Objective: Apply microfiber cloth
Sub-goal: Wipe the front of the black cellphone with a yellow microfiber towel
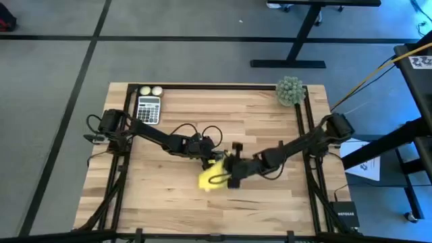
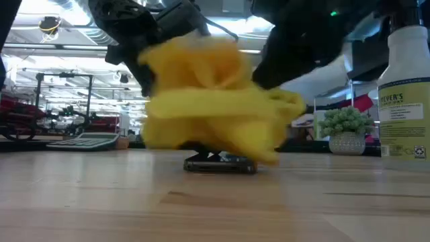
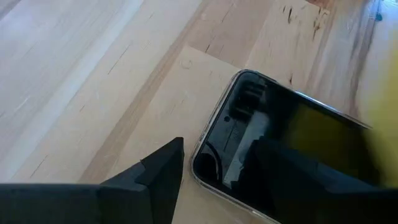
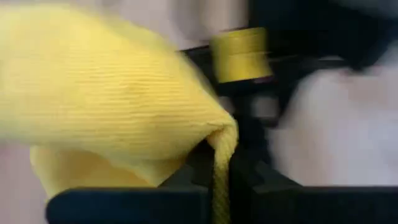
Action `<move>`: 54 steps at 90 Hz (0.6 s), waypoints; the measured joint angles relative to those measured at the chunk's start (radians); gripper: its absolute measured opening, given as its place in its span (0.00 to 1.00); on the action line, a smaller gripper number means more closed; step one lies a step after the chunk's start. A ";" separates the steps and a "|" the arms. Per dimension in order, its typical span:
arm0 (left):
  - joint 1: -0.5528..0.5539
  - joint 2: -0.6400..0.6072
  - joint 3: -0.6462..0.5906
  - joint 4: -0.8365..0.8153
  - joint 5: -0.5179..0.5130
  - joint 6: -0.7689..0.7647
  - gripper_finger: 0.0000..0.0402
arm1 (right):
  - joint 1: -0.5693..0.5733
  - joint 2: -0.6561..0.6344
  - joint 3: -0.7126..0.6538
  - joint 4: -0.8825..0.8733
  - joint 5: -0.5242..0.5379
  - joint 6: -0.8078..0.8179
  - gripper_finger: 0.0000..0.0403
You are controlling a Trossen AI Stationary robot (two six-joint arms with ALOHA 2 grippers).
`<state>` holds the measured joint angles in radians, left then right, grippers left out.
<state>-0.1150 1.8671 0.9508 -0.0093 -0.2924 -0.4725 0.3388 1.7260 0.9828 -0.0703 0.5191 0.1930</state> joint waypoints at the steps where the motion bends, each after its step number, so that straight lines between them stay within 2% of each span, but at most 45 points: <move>1: 0.000 0.000 0.000 0.000 0.000 0.000 0.47 | -0.006 0.000 0.000 -0.001 0.002 -0.003 0.00; 23: 0.000 0.000 0.000 0.000 -0.002 0.000 0.47 | -0.106 0.141 -0.001 0.019 -0.088 0.065 0.00; 35: 0.000 0.000 0.000 -0.001 -0.002 0.001 0.47 | -0.099 0.198 0.002 0.094 -0.157 0.091 0.00; 47: 0.002 0.000 0.000 -0.001 -0.002 0.000 0.47 | -0.059 0.204 0.003 0.109 -0.157 0.114 0.00; 54: 0.002 0.000 0.000 0.001 -0.001 -0.003 0.47 | -0.030 0.196 0.003 0.127 -0.227 0.125 0.00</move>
<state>-0.1131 1.8671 0.9508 -0.0086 -0.2935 -0.4750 0.3088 1.9221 0.9863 0.0566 0.2916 0.3184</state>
